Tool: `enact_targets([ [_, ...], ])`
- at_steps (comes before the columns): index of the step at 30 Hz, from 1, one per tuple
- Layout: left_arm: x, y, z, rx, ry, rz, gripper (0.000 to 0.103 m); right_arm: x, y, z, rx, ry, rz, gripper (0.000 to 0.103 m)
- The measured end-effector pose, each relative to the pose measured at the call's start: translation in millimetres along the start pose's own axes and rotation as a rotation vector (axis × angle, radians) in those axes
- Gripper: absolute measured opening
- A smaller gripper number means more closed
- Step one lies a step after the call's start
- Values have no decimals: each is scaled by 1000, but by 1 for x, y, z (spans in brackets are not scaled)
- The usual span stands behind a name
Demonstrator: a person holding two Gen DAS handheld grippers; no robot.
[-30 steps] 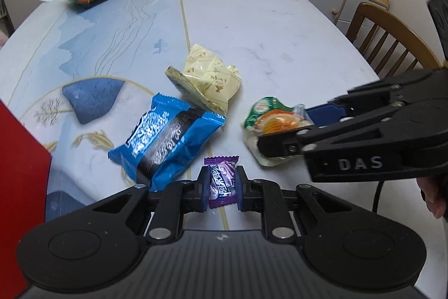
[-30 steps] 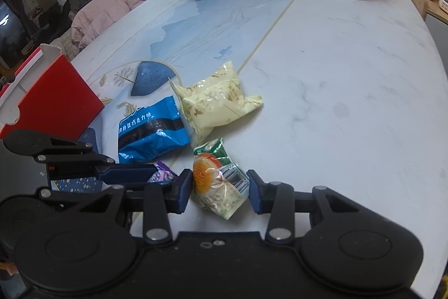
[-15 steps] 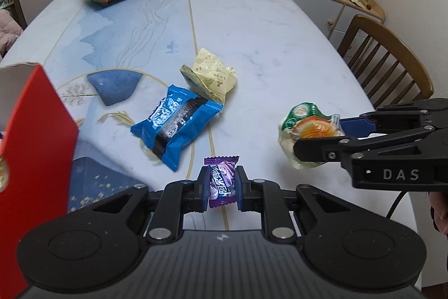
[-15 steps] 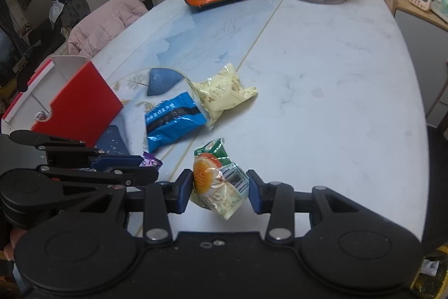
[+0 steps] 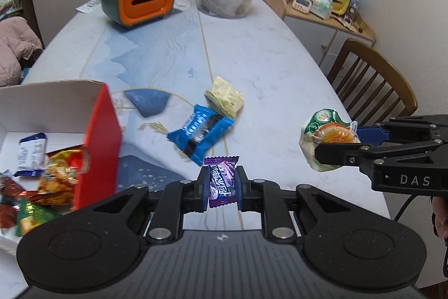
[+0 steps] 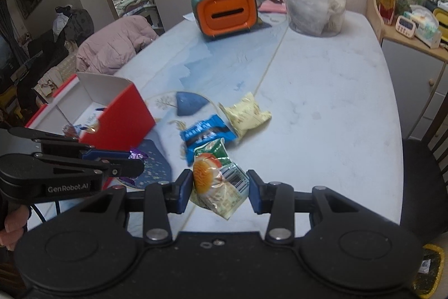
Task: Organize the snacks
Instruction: 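Carry the purple candy and yolk-cake packet over the red box with both grippers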
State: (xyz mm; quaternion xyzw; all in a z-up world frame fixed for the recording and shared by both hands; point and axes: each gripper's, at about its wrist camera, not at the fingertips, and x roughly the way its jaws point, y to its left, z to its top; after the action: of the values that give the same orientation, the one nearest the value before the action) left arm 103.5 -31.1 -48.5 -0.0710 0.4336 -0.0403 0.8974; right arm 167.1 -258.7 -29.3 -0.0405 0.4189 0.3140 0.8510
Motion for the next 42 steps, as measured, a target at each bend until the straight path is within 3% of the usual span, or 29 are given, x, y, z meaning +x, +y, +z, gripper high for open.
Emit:
enact_targets([
  [8, -45, 38, 0, -33, -49, 30, 18, -22, 47, 9, -30, -41, 16, 39],
  [17, -85, 93, -8, -58, -78, 69, 18, -17, 118, 21, -91, -63, 56, 39],
  [31, -120, 189, -22, -112, -105, 167, 18, 28, 208, 40, -142, -63, 80, 39],
  [42, -103, 266, -24, -180, -47, 206, 18, 88, 251, 43, -151, -1, 79, 39],
])
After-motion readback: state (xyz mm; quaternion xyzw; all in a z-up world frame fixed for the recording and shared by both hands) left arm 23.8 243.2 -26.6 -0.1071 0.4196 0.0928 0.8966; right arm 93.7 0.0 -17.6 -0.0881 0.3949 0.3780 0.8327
